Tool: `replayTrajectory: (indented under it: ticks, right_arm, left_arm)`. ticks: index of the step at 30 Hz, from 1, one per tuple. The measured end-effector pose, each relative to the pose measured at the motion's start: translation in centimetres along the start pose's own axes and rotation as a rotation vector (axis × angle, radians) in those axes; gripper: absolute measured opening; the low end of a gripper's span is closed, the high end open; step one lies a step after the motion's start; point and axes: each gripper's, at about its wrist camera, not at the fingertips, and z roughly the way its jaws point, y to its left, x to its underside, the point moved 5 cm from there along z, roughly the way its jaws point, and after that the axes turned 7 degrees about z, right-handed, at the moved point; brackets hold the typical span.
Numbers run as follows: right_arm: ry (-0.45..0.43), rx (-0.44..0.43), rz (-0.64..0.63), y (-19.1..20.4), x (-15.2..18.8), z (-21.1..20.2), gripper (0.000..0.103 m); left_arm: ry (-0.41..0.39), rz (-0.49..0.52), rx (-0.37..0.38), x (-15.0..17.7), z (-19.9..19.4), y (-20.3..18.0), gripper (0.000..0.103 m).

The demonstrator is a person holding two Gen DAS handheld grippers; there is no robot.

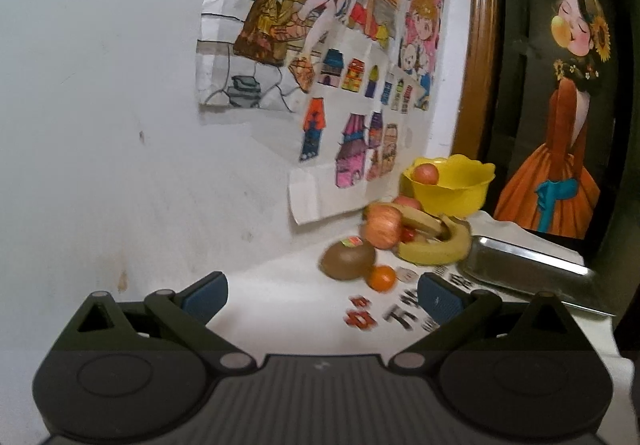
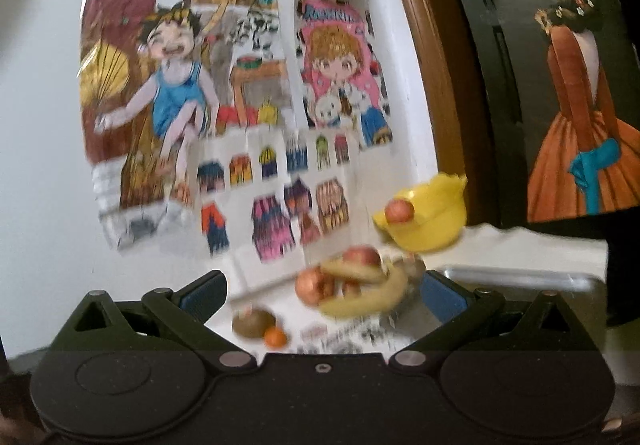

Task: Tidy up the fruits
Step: 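Move the right tool toward the orange while the left tool approaches the kiwi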

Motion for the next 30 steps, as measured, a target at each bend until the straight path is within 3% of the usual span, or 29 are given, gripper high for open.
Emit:
replayTrajectory:
  ticks: [3, 7, 11, 17, 22, 30]
  right_arm:
    - [0.014, -0.030, -0.042, 0.2, -1.0, 2.9, 0.102]
    - [0.150, -0.074, -0.169, 0.9, -0.1, 7.8, 0.102]
    - [0.282, -0.167, -0.287, 1.2, 2.5, 11.9, 0.102]
    - [0.452, -0.211, -0.478, 2.0, 7.5, 17.1, 0.102]
    - [0.497, -0.238, -0.512, 2.7, 9.4, 18.8, 0.094]
    - [0.553, -0.272, -0.522, 3.8, 11.7, 22.5, 0.081]
  left_arm:
    - [-0.011, 0.054, 0.015, -0.7, 2.0, 0.7, 0.103]
    - [-0.004, 0.117, 0.038, -0.9, 4.7, 0.7, 0.103]
    - [0.011, 0.167, 0.083, -1.1, 7.2, 0.4, 0.103]
    - [0.035, 0.190, 0.141, -1.3, 10.5, -0.1, 0.103]
    - [0.079, 0.162, 0.182, -1.0, 13.0, -0.4, 0.103]
    - [0.132, 0.128, 0.185, -0.8, 16.2, -0.6, 0.102]
